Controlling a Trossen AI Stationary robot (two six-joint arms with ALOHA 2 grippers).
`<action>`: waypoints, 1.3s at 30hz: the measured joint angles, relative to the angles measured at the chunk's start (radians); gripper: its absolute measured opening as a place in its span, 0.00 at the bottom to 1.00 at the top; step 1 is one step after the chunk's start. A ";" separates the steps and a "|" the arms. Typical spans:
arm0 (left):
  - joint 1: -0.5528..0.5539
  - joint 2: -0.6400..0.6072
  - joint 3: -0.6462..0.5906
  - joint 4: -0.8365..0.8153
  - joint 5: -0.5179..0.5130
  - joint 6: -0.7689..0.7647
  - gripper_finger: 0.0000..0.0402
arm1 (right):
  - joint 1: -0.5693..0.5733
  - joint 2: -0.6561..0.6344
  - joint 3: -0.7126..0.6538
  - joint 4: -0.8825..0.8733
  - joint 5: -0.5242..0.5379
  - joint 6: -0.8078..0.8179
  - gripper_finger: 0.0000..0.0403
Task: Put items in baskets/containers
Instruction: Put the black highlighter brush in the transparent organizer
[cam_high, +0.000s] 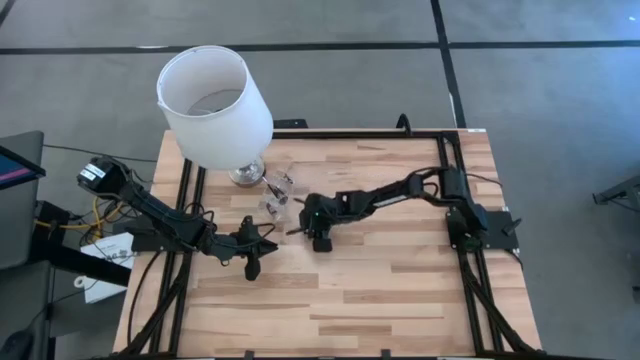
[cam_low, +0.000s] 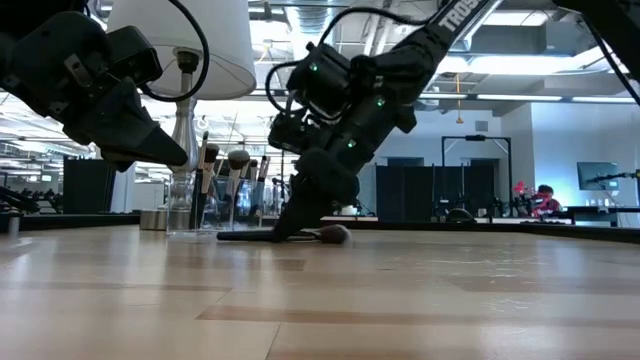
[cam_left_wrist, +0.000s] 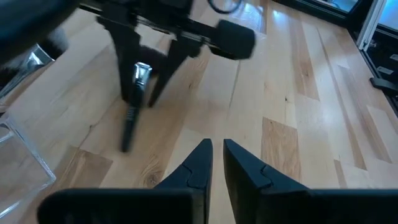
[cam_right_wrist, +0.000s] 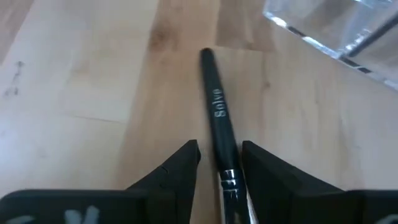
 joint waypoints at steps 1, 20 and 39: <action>0.000 0.000 0.000 0.000 0.000 -0.001 0.09 | 0.013 0.000 0.000 0.000 0.012 0.007 0.30; 0.000 0.008 0.000 0.074 0.044 0.037 0.15 | 0.144 0.007 -0.005 0.092 0.009 0.067 0.07; 0.061 0.424 0.103 0.230 0.103 0.030 0.48 | 0.145 0.006 -0.004 0.144 0.048 0.081 0.11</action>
